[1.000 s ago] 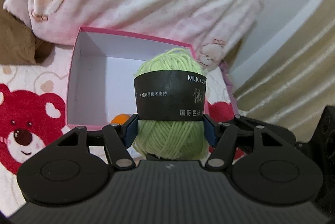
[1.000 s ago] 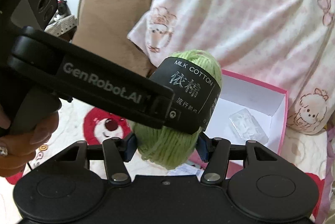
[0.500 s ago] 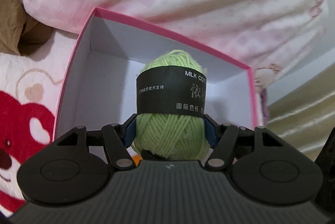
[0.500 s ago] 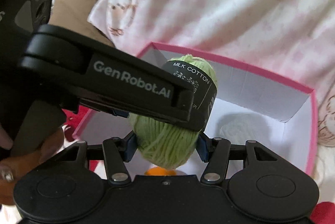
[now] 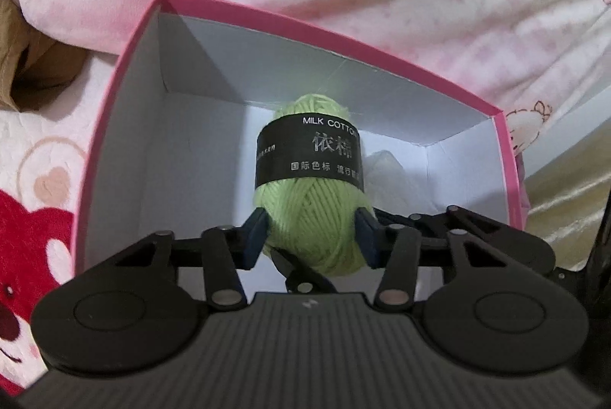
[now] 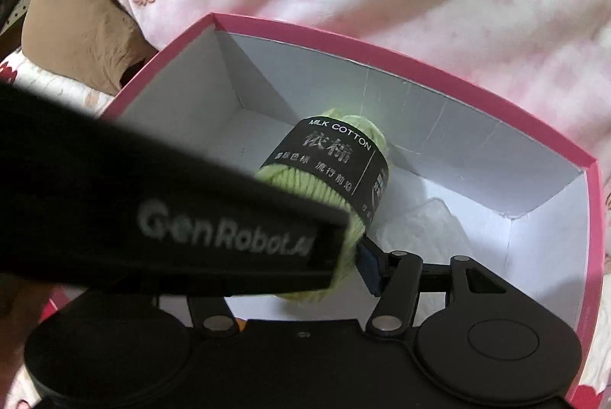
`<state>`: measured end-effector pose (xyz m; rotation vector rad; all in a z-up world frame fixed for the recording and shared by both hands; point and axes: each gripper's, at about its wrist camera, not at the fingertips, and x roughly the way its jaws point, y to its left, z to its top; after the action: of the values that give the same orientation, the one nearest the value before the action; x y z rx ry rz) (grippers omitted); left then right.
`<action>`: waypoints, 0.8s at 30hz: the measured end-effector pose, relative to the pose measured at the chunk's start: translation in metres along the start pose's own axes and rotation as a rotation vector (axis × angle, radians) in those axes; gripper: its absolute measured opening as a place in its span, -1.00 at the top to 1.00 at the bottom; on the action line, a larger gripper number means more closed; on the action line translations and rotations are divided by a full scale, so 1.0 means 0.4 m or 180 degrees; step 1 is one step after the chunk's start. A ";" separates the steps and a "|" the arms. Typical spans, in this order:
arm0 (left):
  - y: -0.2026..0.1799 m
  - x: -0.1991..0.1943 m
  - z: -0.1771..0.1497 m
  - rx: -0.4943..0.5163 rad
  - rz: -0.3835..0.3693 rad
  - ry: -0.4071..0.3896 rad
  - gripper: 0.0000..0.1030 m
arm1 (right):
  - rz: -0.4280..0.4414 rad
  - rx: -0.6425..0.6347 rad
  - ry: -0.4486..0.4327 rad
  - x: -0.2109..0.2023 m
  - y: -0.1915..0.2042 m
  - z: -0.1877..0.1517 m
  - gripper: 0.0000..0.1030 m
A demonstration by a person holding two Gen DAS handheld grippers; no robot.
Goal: Organize objects
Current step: 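Release the yarn ball into the pink box and raise the left tool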
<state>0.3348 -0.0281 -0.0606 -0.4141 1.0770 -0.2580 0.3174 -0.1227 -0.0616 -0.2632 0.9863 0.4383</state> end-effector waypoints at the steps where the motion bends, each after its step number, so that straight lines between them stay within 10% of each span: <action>1: -0.010 0.003 -0.003 0.0067 0.0053 -0.0017 0.21 | 0.0001 -0.0021 -0.0015 -0.007 0.001 -0.003 -0.30; 6: -0.045 0.020 -0.008 0.0245 0.0275 -0.0112 0.25 | 0.0183 0.0049 -0.0226 -0.058 -0.018 -0.025 -0.26; 8: -0.049 0.024 0.002 0.0200 0.0322 -0.0155 0.25 | 0.0132 0.0104 -0.0237 -0.061 -0.026 -0.029 0.49; 9: -0.054 0.027 0.008 0.0204 0.0391 -0.0159 0.25 | 0.0030 0.0138 -0.0198 -0.055 -0.028 -0.030 0.54; 24: -0.180 -0.207 -0.120 0.0940 0.0665 -0.0058 -0.25 | 0.0496 0.0391 -0.0514 -0.338 -0.054 -0.229 0.23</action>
<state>0.2539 -0.0690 0.0180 -0.0388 1.0363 -0.2227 0.1952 -0.2112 0.0048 -0.0391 0.8743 0.5304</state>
